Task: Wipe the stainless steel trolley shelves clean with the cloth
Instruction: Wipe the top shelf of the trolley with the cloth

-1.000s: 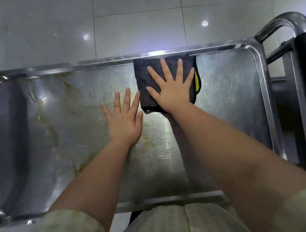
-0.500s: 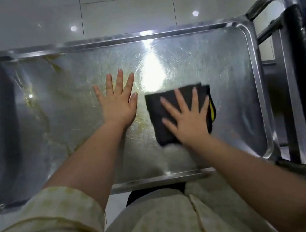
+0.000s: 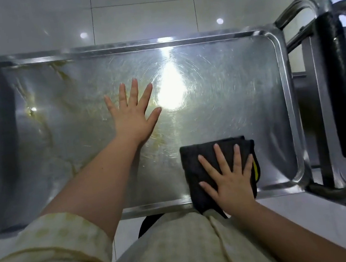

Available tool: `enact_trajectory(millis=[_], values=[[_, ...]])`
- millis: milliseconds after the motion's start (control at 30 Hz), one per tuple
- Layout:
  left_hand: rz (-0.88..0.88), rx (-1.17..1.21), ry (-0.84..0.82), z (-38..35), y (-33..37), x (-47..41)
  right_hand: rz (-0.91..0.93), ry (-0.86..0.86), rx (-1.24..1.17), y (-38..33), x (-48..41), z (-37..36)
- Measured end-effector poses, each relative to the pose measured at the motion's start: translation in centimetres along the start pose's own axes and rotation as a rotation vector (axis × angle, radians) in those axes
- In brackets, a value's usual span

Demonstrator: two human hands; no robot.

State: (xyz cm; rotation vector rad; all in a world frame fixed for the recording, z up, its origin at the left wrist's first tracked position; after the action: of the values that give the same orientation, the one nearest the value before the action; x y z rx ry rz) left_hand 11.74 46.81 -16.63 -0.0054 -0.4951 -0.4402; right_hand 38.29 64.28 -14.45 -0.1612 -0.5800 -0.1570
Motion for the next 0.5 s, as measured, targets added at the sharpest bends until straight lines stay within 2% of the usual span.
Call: enact_trajectory(millis=[67,133,233,333,400,500], values=[[-0.005,0.014,0.008,0.0,0.6,0.3,0.031,-0.027,-0.006,0.2,-0.5,0.5],[0.016,0.051,0.017,-0.1,1.3,0.5,0.050,0.015,0.007,0.8,-4.8,3.3],[0.065,0.060,0.021,-0.3,1.8,0.6,-0.091,0.058,-0.053,3.0,-14.7,9.6],[0.077,0.046,0.029,-0.5,1.8,0.5,-0.204,0.007,-0.099,6.0,-22.3,15.2],[0.080,0.056,0.048,-0.8,1.7,0.4,-0.216,-0.011,-0.121,7.1,-24.0,16.6],[0.088,0.058,0.065,-1.0,1.8,0.3,-0.192,0.040,-0.067,6.5,-21.1,14.2]])
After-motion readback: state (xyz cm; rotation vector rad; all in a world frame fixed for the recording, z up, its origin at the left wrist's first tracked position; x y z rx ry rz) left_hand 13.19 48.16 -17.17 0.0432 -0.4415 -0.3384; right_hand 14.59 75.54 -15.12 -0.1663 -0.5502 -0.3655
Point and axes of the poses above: each hand's wrist, its own x-axis away from the middle knuckle, its own z-axis out of the back of the hand, y = z × x, the point moved 2 cm from there along -x, towards the middle knuckle, and after that the axes turned 13 degrees about -y, right-handed, at the moved point
